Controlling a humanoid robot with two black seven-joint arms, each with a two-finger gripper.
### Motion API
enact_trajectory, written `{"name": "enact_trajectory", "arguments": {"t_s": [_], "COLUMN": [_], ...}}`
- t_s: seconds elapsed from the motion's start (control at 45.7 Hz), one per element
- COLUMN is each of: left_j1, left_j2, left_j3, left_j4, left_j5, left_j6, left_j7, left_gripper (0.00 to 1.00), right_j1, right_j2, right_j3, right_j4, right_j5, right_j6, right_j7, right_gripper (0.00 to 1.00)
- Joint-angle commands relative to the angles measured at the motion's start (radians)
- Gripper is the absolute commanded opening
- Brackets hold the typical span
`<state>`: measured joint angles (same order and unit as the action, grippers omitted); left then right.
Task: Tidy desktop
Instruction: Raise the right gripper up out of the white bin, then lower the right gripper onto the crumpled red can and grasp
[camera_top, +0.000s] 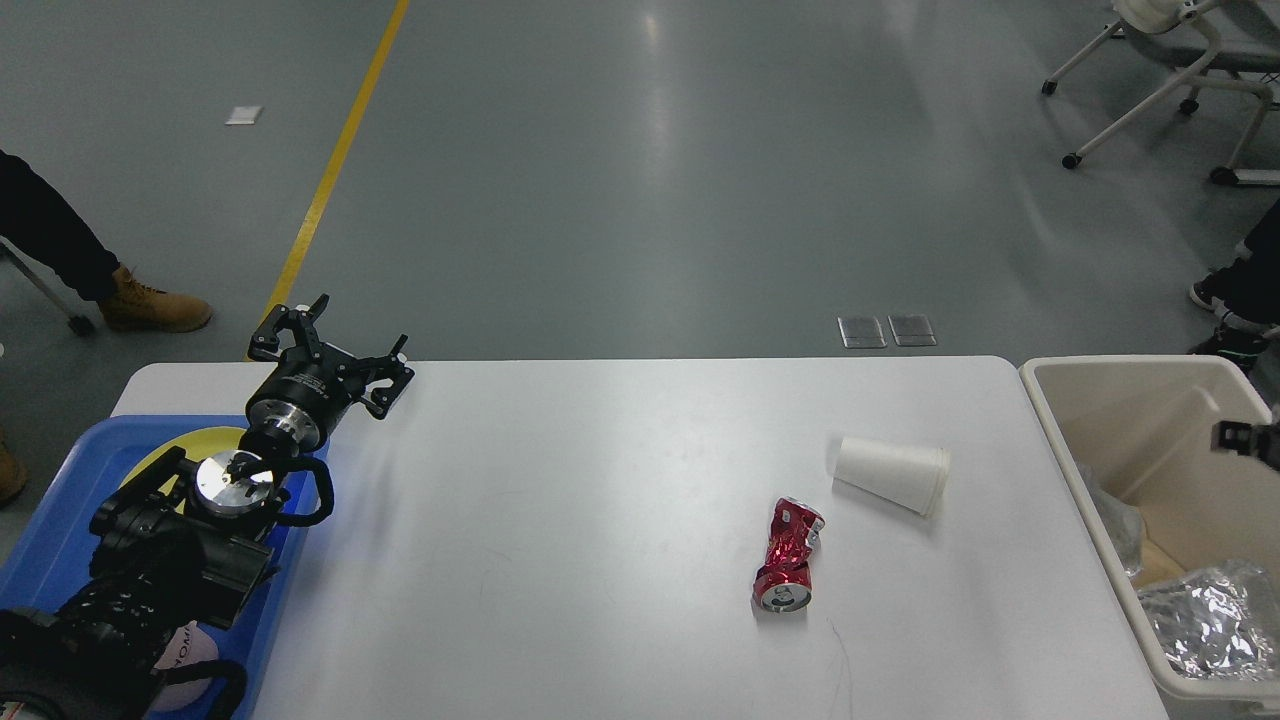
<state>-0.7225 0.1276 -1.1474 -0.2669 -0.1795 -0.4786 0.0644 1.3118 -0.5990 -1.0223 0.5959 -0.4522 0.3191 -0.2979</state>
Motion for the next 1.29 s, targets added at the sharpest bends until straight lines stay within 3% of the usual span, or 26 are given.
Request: {"name": "enact_trajectory", "arguments": {"t_s": [0.0,0.328,0.569,0.985,1.138,1.27], "left_j1": [0.000,0.000,0.000,0.000,0.000,0.000], "left_j2": [0.000,0.000,0.000,0.000,0.000,0.000], "left_j3": [0.000,0.000,0.000,0.000,0.000,0.000], "left_j4": [0.000,0.000,0.000,0.000,0.000,0.000], "left_j5": [0.000,0.000,0.000,0.000,0.000,0.000], "left_j6": [0.000,0.000,0.000,0.000,0.000,0.000], "left_j7": [0.000,0.000,0.000,0.000,0.000,0.000], "left_gripper": [0.96,0.96,0.96,0.96,0.96,0.96], "right_j1": [0.271,0.817,0.961,0.989,0.983,0.985], "right_j2": [-0.025,0.100,0.188,0.139,0.133,0.134], "right_j3": [-0.087,-0.133,-0.072,-0.002,-0.012,-0.010], "right_j4": [0.146,0.358,0.459,0.508,0.758,1.033], "right_j5": [0.001,0.041,0.145,0.248,0.247,0.248], "right_j6": [0.118,0.641,0.641,0.641,0.641,0.286], "right_j7": [0.000,0.006,0.006,0.003,0.005,0.008], "right_gripper": [1.00,1.00,1.00,1.00,0.96,0.97]}}
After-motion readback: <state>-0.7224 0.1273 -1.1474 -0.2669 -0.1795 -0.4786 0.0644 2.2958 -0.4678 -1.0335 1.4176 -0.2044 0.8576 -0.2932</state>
